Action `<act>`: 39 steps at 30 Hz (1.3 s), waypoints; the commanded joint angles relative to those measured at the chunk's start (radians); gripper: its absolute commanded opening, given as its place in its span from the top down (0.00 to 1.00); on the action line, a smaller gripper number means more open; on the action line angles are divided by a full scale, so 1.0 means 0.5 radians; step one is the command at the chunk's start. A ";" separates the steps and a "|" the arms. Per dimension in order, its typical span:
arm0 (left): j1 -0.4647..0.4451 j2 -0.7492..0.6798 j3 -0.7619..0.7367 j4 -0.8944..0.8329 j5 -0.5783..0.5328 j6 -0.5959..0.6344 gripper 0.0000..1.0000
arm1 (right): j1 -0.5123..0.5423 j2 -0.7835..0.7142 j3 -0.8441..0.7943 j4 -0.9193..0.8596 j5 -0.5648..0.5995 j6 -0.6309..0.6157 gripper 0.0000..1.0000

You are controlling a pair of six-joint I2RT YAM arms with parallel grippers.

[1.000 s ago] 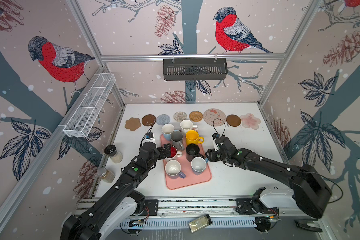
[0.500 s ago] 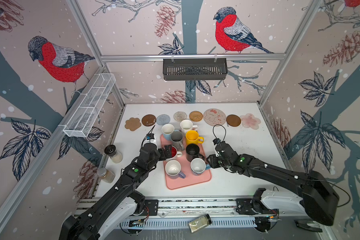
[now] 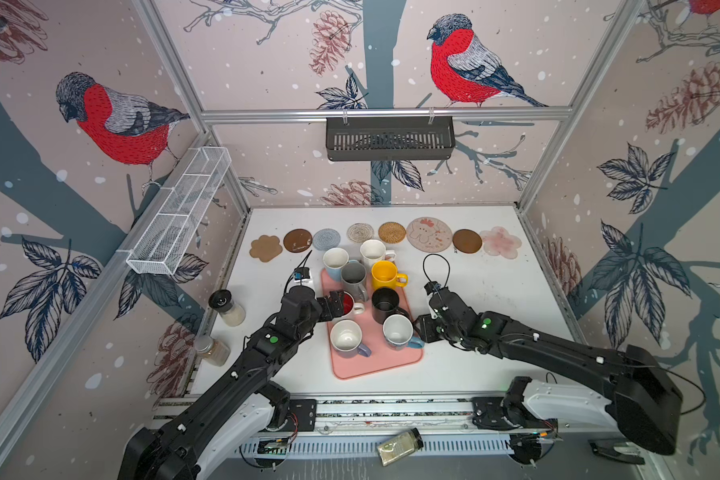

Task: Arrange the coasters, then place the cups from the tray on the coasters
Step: 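Move the right gripper nearer the robot beside the blue floral mug, then lower the right gripper onto the rim of the blue floral mug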

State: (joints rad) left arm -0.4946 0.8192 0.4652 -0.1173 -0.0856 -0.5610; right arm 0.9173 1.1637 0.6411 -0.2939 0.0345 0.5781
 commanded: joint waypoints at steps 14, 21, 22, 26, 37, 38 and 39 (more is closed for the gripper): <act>-0.002 -0.029 -0.006 0.060 -0.029 0.030 0.03 | 0.037 -0.262 0.048 -0.319 0.019 -0.010 0.68; 0.000 -0.057 -0.050 0.107 -0.011 -0.005 0.04 | 0.168 -0.219 -0.044 -0.231 0.018 0.032 0.54; -0.001 -0.049 -0.050 0.109 -0.006 -0.008 0.04 | 0.190 -0.224 -0.064 -0.210 0.023 0.043 0.54; -0.005 -0.028 -0.047 0.105 0.002 -0.010 0.04 | 0.226 -0.268 -0.126 -0.158 0.049 0.072 0.54; -0.003 -0.006 -0.035 0.110 -0.006 -0.005 0.04 | 0.283 -0.400 -0.111 -0.161 0.057 0.095 0.49; -0.005 -0.001 -0.038 0.115 -0.005 -0.005 0.04 | 0.293 -0.391 -0.107 -0.161 0.054 0.095 0.47; -0.003 0.004 -0.038 0.118 -0.001 -0.006 0.03 | 0.306 -0.375 -0.105 -0.161 0.059 0.101 0.46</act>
State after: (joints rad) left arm -0.4953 0.8177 0.4435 -0.0948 -0.0826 -0.5694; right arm 1.0592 0.9680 0.5797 -0.3904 0.0540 0.6121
